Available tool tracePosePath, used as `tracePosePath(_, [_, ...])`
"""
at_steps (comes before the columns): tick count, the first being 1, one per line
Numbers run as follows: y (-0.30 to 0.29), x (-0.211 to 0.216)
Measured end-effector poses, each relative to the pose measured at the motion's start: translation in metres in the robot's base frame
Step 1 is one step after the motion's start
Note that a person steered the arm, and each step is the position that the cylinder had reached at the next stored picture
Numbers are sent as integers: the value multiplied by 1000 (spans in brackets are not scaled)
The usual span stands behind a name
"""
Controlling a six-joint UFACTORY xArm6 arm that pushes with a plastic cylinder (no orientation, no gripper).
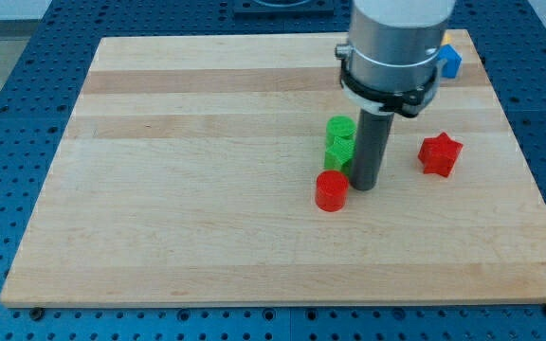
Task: Slide the red circle left a bit
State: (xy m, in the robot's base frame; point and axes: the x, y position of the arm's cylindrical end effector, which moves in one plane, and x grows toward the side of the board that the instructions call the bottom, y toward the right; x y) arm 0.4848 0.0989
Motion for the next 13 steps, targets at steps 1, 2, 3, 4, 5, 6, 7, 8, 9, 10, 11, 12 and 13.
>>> tracePosePath(1, [16, 7])
tracePosePath(2, [5, 42])
tracePosePath(3, [-32, 63])
tracePosePath(4, [-80, 63])
tracePosePath(5, [-98, 60])
tracePosePath(6, [-95, 47])
tracePosePath(7, [-85, 33])
tracePosePath(8, [-79, 31])
tracePosePath(9, [-72, 31])
tracePosePath(10, [-66, 31])
tracePosePath(11, [-66, 32])
tracePosePath(12, [-66, 43])
tracePosePath(13, [-62, 44])
